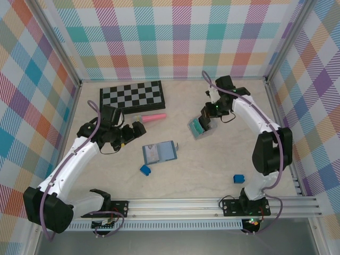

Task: Take the credit cards out of the card holder

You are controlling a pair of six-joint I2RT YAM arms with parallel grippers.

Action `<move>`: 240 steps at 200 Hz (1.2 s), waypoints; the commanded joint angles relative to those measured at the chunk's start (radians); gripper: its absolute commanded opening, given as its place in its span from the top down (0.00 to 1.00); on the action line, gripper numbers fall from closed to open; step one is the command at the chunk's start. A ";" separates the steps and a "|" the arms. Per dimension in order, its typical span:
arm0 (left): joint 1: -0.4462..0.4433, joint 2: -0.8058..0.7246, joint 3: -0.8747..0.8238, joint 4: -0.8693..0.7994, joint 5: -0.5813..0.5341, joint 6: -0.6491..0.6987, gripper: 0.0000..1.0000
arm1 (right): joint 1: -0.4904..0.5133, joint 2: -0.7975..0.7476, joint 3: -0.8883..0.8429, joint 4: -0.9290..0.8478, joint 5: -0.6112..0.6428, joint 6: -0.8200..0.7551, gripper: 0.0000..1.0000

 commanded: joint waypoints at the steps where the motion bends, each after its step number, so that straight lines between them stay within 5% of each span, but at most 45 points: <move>1: 0.015 -0.008 0.018 -0.014 0.024 0.015 0.00 | -0.004 0.045 0.040 -0.033 -0.031 -0.036 1.00; 108: 0.015 0.005 -0.006 0.028 0.074 0.004 0.00 | -0.006 0.134 0.082 -0.047 0.015 -0.053 1.00; 240: 0.015 0.005 -0.026 0.043 0.106 0.018 0.00 | -0.006 0.113 0.083 -0.069 0.026 -0.052 0.78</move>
